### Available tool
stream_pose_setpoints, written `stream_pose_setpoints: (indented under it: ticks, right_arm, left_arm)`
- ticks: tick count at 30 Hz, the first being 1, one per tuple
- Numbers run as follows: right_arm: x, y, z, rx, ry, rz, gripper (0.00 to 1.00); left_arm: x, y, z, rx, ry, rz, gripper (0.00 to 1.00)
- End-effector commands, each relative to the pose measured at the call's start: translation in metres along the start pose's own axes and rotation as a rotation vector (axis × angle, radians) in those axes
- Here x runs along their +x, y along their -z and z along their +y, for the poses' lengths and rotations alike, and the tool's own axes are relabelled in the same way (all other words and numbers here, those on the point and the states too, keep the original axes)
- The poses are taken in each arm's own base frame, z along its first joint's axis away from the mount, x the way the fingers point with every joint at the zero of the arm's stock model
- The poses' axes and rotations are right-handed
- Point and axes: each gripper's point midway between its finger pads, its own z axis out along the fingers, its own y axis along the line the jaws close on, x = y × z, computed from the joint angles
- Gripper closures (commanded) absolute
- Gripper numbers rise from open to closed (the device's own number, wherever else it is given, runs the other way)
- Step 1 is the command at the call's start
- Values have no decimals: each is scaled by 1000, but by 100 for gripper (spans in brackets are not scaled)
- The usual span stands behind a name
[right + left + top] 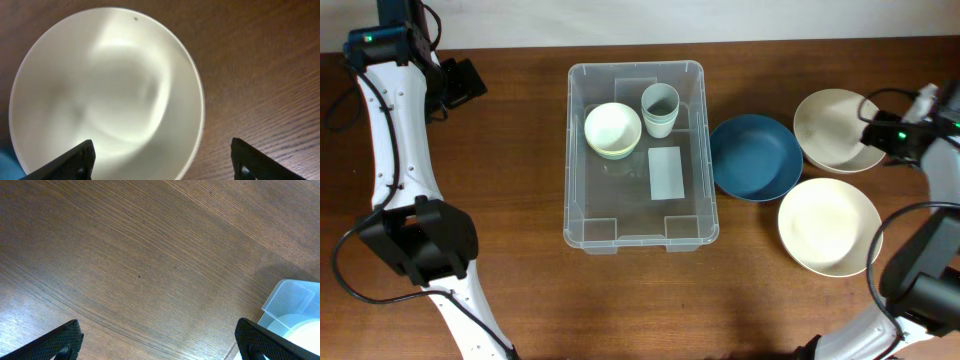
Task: Pack container
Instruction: 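Lower the right gripper onto the far cream bowl's right rim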
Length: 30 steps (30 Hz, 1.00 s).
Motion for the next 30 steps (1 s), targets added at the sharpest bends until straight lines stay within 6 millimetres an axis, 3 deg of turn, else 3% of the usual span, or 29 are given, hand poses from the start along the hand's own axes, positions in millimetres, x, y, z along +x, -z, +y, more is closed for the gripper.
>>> stream_pose_setpoints:
  ticks: [1, 6, 11, 19, 30]
  right_arm:
    - [-11, 4, -14, 188, -41, -47, 17]
    - [-16, 3, -18, 181, -142, -78, 9]
    - [-10, -2, -21, 83, -145, -39, 10]
    - [16, -39, -29, 97, -152, 55, 10]
    - [32, -68, -31, 98, -152, 98, 9]
  left_arm:
    - [-4, 3, 2, -9, -5, -17, 1]
    - [-4, 3, 2, -9, -5, -17, 0]
    - [-4, 3, 2, -10, -5, -17, 1]
    - [-4, 3, 2, -9, -5, -17, 1]
    - [-4, 3, 2, -10, -5, -17, 1]
